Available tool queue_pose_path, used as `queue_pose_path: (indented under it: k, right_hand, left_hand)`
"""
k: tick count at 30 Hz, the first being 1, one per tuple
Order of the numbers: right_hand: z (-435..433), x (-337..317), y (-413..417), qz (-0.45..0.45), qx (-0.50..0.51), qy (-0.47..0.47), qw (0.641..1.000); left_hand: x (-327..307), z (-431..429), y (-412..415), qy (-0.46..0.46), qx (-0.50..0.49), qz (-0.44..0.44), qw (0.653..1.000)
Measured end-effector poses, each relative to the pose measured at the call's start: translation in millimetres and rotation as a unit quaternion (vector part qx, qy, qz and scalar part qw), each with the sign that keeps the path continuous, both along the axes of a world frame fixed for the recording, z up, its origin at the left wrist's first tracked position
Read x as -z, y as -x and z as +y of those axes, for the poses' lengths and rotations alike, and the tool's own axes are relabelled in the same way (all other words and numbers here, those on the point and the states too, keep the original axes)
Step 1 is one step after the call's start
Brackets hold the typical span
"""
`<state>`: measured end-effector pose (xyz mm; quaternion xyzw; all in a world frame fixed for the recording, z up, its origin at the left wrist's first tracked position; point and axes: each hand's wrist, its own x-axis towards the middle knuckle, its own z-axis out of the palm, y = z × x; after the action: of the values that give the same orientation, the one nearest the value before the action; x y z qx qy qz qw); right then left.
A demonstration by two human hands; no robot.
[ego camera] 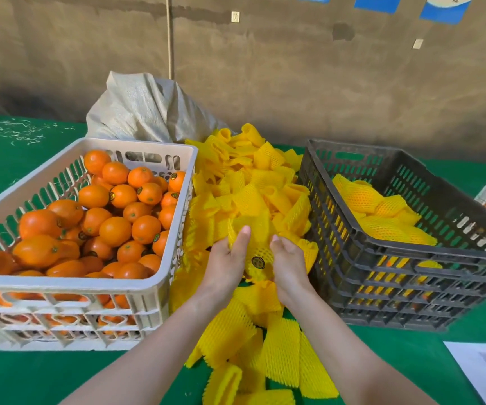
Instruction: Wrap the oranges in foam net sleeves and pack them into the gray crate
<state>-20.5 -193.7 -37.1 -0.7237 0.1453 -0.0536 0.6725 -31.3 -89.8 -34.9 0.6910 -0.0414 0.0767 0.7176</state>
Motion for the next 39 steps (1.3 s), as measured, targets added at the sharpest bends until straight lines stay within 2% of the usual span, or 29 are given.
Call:
queue_pose_path:
  k: [7,11,14,17,20,24,27,28,30,32,34,37,39]
  right_hand:
    - [-10,30,10,0.038,0.027,-0.030,0.998]
    - [-15,38,18,0.061,-0.072,0.011,0.996]
    - [-22,42,27,0.033,-0.144,0.049,0.988]
    - [-20,44,40,-0.018,-0.191,0.168,0.967]
    - [-6,52,52,-0.040,-0.198,0.330,0.922]
    - [8,60,60,-0.061,-0.168,0.396,0.901]
    - [5,66,50,-0.057,-0.165,0.473,0.864]
    - [-3,67,44,-0.024,-0.151,0.476,0.866]
    - [-23,66,33,0.024,-0.115,0.424,0.898]
    - [-35,64,30,-0.022,-0.127,0.348,0.929]
    - [-41,62,29,-0.059,-0.138,0.263,0.953]
    - [-50,53,25,-0.013,-0.057,0.095,0.994]
    - [-50,51,32,-0.049,-0.020,0.132,0.990]
  left_hand:
    - [46,3,24,0.032,0.030,0.104,0.994]
    - [58,7,30,0.099,0.000,0.220,0.971]
    - [62,11,35,0.132,-0.007,0.277,0.952]
    - [61,6,39,0.069,-0.057,0.257,0.962]
    - [58,-6,43,0.048,-0.112,0.245,0.962]
    - [47,-21,50,0.131,-0.136,0.269,0.944]
    - [49,-24,53,0.082,-0.197,0.214,0.953]
    - [50,-22,54,0.069,-0.212,0.188,0.956]
    - [49,-22,59,0.077,-0.201,0.182,0.959]
    - [47,-20,62,0.117,-0.134,0.254,0.951]
    - [43,-13,63,0.206,-0.038,0.319,0.924]
    - [44,-3,61,0.278,-0.013,0.338,0.899]
    - [47,-1,61,0.259,-0.046,0.336,0.904]
